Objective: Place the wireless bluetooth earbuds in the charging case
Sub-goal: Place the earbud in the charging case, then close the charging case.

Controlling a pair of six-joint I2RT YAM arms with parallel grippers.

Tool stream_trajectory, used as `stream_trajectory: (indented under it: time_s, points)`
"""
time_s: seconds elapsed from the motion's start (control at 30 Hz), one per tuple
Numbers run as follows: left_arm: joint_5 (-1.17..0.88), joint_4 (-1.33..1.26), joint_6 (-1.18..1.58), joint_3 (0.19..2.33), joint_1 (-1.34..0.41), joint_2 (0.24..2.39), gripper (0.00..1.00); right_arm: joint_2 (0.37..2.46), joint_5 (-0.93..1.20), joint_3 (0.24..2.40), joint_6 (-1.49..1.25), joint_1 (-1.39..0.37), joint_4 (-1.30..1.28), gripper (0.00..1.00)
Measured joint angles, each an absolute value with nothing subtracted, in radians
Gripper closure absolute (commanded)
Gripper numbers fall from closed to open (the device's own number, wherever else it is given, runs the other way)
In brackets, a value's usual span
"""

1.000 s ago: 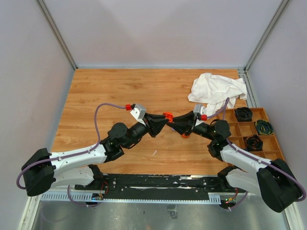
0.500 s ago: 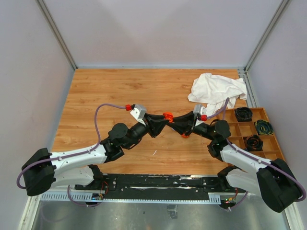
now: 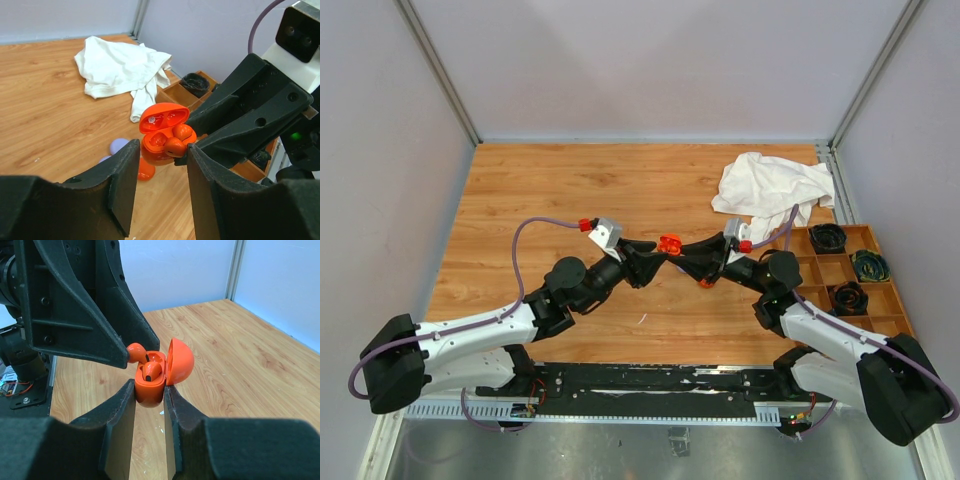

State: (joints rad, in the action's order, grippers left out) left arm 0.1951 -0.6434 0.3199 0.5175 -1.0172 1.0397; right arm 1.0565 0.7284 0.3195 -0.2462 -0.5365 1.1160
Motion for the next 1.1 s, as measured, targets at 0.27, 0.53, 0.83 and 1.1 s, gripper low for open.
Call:
stream_trajectory:
  time_s: [0.27,0.53,0.83,1.1]
  points:
    - [0.245,-0.598,0.325,0.519,-1.018,1.045,0.52,1.056,0.728,0.317,-0.242,-0.536,1.112,0.99]
    - [0.305,-0.569,0.344,0.519,-1.016,1.039,0.45,1.056,0.715,0.316,-0.238,-0.536,1.093,0.99]
    - [0.130,-0.553,0.364,0.519,-0.910,0.974,0.17,1.051,0.717,0.316,-0.234,-0.536,1.077,0.99]
    - [-0.147,-0.540,0.459,0.519,-0.749,0.942,0.05,1.073,0.767,0.317,-0.239,-0.536,1.071,0.99]
